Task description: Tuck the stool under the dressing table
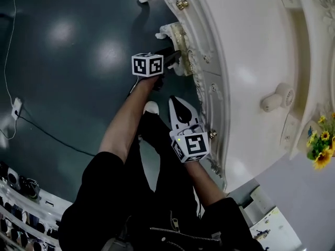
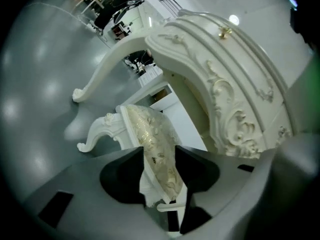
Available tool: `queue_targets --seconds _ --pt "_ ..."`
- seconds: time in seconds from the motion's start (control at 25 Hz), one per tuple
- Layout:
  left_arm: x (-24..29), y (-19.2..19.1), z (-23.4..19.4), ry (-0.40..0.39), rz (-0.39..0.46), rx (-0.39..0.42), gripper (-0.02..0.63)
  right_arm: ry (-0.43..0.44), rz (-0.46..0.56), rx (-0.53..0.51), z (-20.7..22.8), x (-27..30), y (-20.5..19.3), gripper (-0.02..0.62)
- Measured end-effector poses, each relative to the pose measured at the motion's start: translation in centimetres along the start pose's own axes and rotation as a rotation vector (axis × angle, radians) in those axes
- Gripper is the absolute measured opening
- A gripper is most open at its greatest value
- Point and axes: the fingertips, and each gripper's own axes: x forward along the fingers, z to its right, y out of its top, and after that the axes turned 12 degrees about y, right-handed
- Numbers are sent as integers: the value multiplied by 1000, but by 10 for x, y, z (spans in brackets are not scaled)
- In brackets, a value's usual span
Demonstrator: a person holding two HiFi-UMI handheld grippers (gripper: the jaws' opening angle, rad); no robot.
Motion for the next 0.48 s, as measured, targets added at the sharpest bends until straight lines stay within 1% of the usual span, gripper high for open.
queue_targets --seconds 0.08,0.12,0.2,0.32,0.36,0.48 --pt "-31 10 10 -10 22 74 137 4 7 10 -10 -7 10 6" --pt "-47 15 16 -11 32 110 109 5 10 12 -14 -12 16 6" --pt "-81 24 25 12 49 192 51 6 12 9 -22 -21 28 6" --pt "-132 40 40 78 66 308 29 5 19 -2 -35 -37 52 6" --pt "-148 46 46 95 76 328 28 3 24 -6 -38 -42 62 6" --pt "-200 63 71 135 108 357 27 -6 41 -4 -51 -60 91 6"
